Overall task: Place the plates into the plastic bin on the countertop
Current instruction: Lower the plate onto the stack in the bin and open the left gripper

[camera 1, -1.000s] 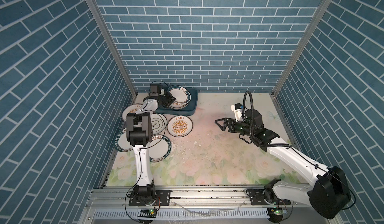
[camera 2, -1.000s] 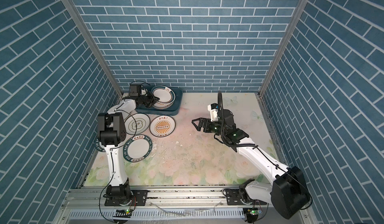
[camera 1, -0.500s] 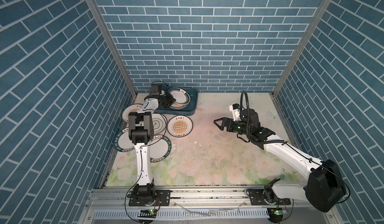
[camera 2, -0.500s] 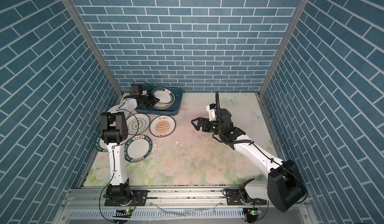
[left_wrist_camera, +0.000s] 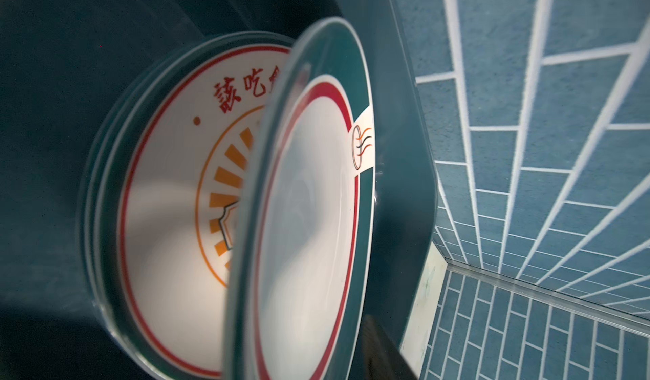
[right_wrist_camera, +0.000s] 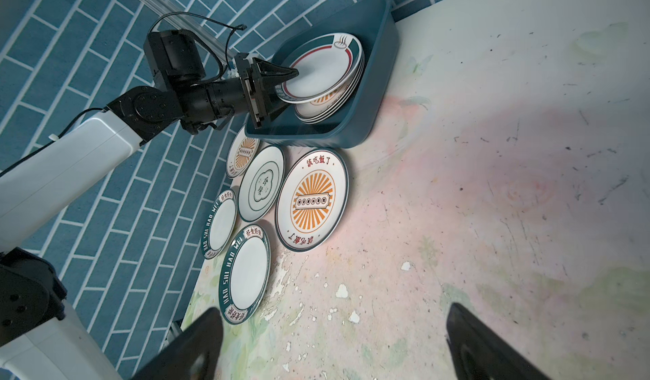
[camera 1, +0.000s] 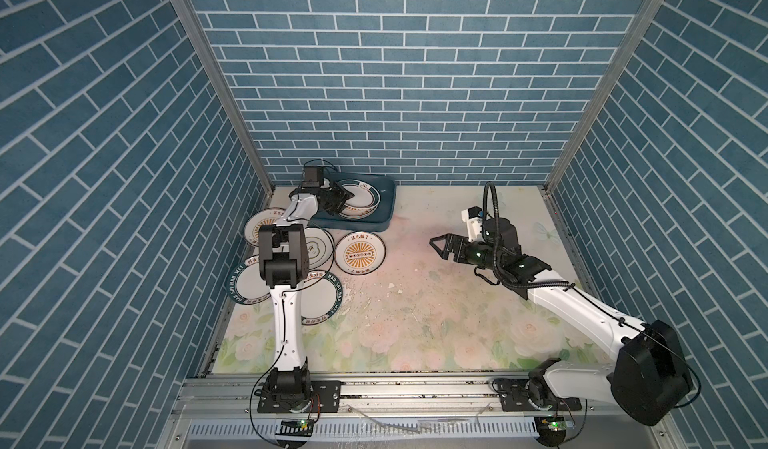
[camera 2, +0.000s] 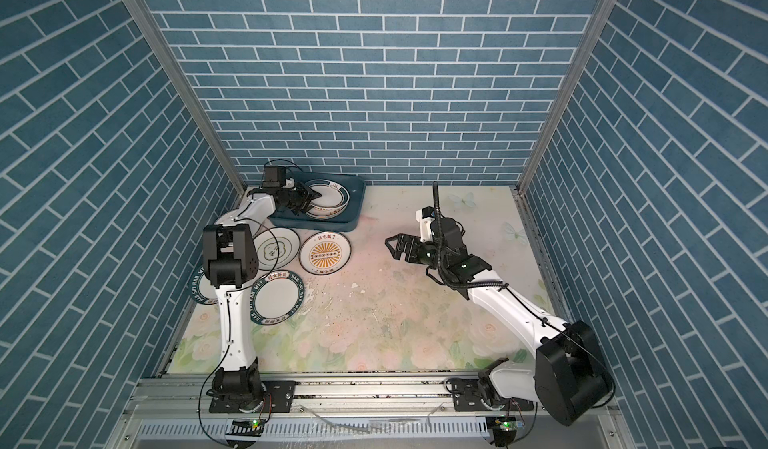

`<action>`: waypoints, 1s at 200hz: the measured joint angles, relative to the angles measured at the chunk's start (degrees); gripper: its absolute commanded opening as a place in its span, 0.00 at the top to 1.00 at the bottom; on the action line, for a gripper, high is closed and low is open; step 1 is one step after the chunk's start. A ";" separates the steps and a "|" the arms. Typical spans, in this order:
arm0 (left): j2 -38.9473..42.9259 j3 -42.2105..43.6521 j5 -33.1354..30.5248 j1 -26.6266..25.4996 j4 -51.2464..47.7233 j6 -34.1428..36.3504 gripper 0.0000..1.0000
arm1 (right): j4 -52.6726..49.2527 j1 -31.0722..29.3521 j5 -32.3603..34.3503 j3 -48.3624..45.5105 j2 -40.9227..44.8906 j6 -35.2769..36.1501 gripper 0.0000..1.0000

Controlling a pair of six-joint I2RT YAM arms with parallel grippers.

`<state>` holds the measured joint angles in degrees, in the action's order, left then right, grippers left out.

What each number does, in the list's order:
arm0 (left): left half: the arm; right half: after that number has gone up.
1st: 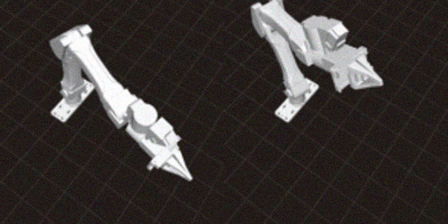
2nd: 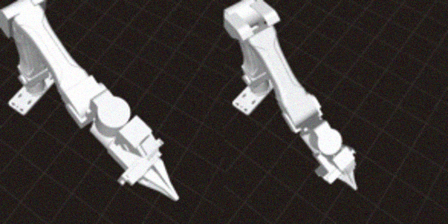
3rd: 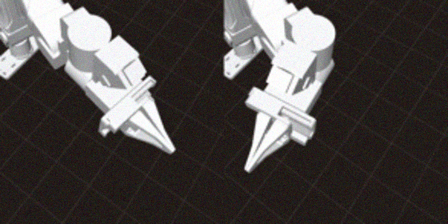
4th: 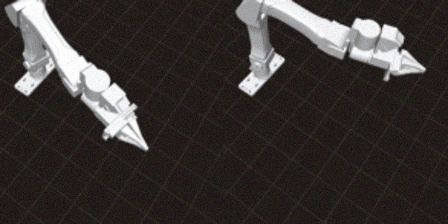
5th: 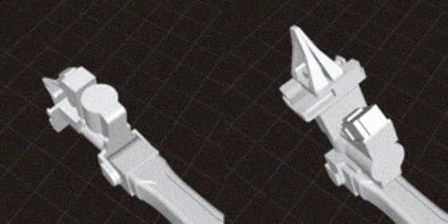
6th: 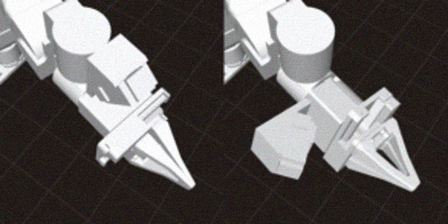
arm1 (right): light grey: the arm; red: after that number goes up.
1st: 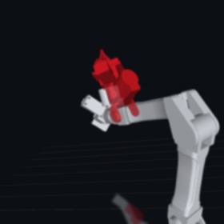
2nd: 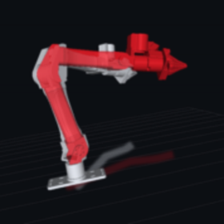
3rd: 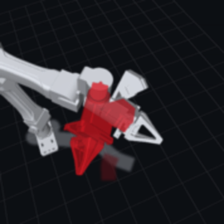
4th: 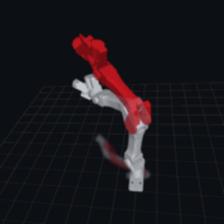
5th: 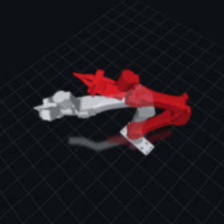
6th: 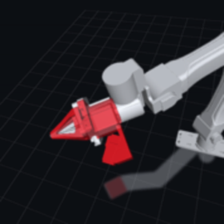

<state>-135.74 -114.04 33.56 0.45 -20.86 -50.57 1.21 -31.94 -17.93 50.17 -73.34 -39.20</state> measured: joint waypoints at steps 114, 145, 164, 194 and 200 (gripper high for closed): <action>0.00 -4.15 -4.76 -0.09 -9.11 7.63 0.00 | -1.05 0.13 4.24 -3.32 5.57 -1.09 0.01; 0.17 -4.61 -6.36 -0.17 -11.91 9.81 0.00 | -1.38 0.13 4.94 -4.44 7.43 -1.33 0.01; 0.17 -6.25 -7.87 -0.55 -14.58 11.45 0.00 | -1.81 0.13 5.27 -5.07 8.39 -1.44 0.02; 1.51 -6.56 -9.60 -1.53 -15.58 14.01 0.00 | -2.84 0.13 5.99 -5.79 10.01 -1.44 0.02; 2.38 -5.86 -9.81 -1.75 -15.39 14.56 0.00 | -2.97 0.13 6.19 -5.90 10.32 -1.44 0.01</action>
<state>-133.36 -119.90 23.75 -1.30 -36.25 -36.01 -1.76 -31.81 -11.75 44.27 -63.02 -40.64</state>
